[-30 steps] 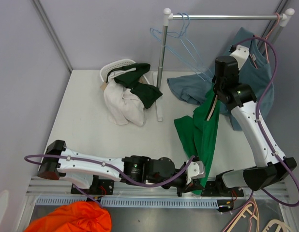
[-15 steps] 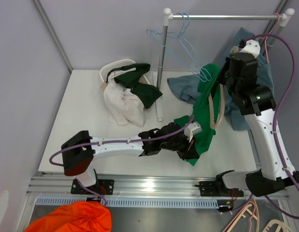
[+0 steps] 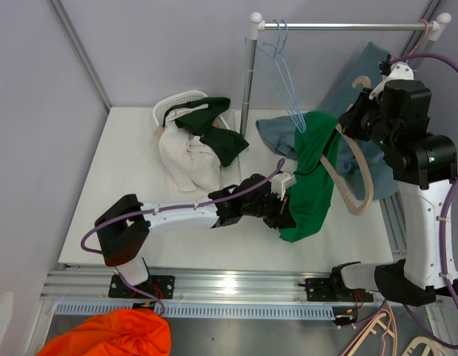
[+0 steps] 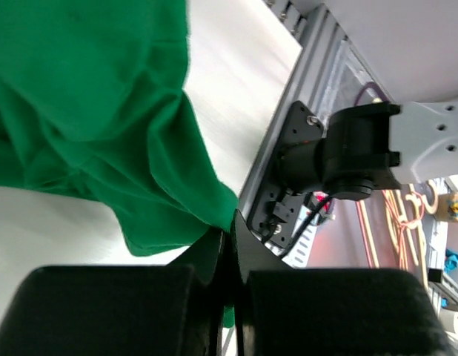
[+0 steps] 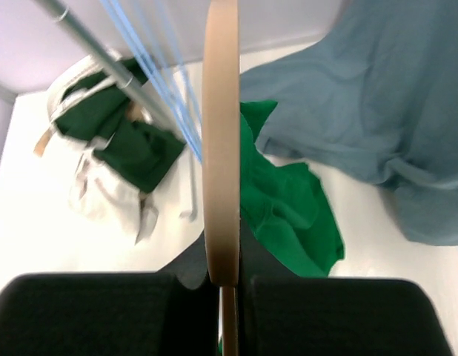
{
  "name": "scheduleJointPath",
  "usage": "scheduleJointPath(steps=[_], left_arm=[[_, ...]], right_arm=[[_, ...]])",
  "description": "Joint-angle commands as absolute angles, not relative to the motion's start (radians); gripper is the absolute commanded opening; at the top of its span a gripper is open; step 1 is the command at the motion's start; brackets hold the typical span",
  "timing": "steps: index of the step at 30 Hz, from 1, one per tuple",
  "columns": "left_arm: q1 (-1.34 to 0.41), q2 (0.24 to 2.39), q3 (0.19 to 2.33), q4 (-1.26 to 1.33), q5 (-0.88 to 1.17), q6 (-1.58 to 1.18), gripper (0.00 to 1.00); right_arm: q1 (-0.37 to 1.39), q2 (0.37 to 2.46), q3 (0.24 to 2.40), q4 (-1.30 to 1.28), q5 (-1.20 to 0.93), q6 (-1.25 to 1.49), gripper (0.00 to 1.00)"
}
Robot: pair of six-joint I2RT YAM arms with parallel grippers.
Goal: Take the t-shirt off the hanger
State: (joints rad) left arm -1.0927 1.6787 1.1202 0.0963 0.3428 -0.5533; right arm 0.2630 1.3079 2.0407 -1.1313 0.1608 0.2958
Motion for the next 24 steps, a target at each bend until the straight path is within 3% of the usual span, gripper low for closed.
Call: scheduleJointPath(steps=[1,9,16,24], left_arm=[[-1.062,1.692,1.160,0.075,0.315,-0.571,0.01],[-1.036,1.680,1.282,0.008,0.207,-0.531,0.01],[-0.911,1.666,1.247,-0.048,0.195,-0.609,0.01],[-0.890,1.524,1.132,-0.060,0.158,-0.598,0.01]], right_arm=[[0.250,1.318,2.091,-1.235,-0.044,0.310,0.00],[0.275,1.237,1.855,-1.241,-0.041,0.288,0.00],[0.298,1.197,1.873,-1.319,0.034,0.279,0.00],[0.301,1.186,1.913,-1.270,0.208,0.261,0.00]])
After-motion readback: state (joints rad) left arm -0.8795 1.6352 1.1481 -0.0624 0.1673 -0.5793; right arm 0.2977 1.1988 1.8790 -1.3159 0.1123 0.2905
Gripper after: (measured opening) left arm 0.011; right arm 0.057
